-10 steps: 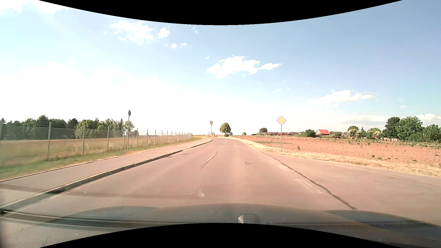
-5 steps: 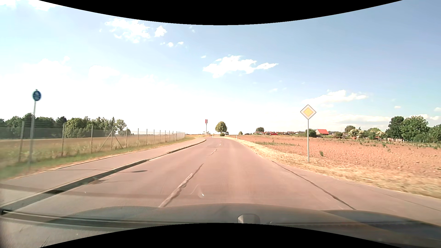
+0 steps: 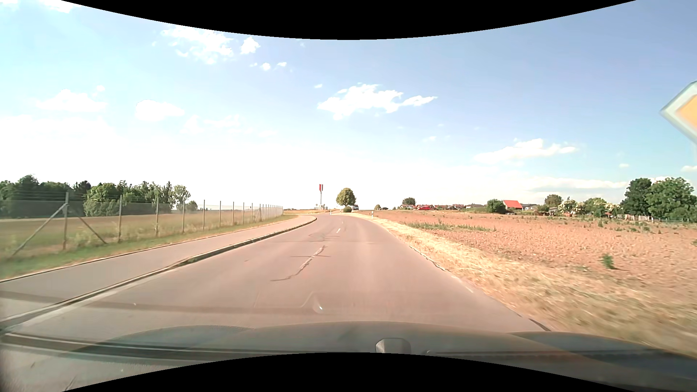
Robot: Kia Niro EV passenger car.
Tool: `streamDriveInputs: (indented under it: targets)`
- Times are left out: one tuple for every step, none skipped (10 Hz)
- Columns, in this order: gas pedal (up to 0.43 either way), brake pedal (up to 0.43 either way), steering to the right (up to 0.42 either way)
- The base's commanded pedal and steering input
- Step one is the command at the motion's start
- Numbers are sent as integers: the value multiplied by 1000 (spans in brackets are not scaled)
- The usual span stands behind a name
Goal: Follow the waypoints while adhering to traffic rules and regulations
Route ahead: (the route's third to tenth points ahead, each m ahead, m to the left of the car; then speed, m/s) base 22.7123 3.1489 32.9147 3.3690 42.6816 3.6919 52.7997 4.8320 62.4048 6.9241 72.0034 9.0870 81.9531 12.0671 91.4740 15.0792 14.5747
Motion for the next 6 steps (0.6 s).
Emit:
streamDriveInputs:
  targets:
    - [87,6,-1]
    - [87,6,-4]
    - [87,6,-5]
    - [87,6,-6]
    - [87,6,-8]
    - [87,6,-9]
